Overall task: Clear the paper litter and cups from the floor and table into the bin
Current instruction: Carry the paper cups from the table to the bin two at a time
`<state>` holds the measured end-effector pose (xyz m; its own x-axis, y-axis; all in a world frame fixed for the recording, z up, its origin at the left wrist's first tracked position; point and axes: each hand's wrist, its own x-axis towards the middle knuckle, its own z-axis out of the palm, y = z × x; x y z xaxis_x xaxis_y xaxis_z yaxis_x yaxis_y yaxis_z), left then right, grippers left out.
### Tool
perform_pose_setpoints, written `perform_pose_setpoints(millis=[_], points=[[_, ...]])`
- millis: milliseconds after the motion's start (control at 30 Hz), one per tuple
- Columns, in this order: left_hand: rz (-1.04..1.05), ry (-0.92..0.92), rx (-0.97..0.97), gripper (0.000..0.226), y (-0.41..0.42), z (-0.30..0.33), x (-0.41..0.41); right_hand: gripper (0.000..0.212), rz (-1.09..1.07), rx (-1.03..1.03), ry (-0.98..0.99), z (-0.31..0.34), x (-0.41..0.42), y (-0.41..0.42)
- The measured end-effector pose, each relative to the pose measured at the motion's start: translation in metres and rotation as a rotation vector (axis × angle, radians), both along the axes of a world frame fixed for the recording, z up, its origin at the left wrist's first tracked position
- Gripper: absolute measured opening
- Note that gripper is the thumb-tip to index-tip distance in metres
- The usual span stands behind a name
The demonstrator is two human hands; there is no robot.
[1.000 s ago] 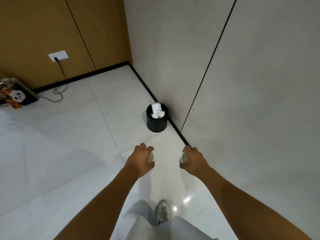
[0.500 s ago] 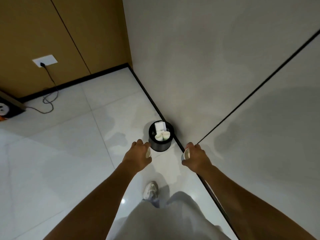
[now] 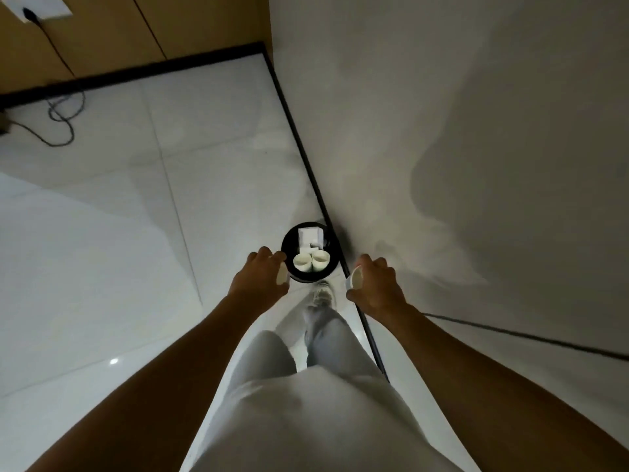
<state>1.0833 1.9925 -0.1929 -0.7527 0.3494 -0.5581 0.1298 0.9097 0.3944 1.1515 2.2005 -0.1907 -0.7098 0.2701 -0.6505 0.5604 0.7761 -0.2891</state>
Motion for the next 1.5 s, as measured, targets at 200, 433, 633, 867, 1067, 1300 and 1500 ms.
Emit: perform_pose_setpoints(millis=[200,433,633,867,1067,1300,1500], points=[[0.103,-0.040,0.002,0.059,0.028,-0.091,-0.045,0.058,0.097,-0.014,-0.037,-0.095,-0.064,0.023],[0.099,-0.060,0.076,0.059,0.055,-0.232,-0.077,0.060,0.096,-0.055,-0.039,-0.226,-0.106,0.027],[0.110,-0.117,0.048,0.061,0.073,-0.350,-0.081,0.060,0.160,-0.065,-0.029,-0.342,-0.127,0.023],[0.073,-0.163,-0.004,0.064,0.093,-0.422,-0.075,0.061,0.268,-0.075,-0.088,-0.416,-0.122,0.027],[-0.001,-0.191,-0.040,0.068,0.084,-0.443,-0.085,0.063,0.370,-0.111,-0.220,-0.441,-0.130,0.029],[-0.175,-0.250,-0.102,0.084,0.085,-0.454,-0.073,0.070,0.498,-0.025,-0.296,-0.455,-0.132,0.015],[-0.192,-0.277,-0.084,0.078,0.082,-0.445,-0.070,0.078,0.422,0.042,-0.231,-0.439,-0.125,0.011]])
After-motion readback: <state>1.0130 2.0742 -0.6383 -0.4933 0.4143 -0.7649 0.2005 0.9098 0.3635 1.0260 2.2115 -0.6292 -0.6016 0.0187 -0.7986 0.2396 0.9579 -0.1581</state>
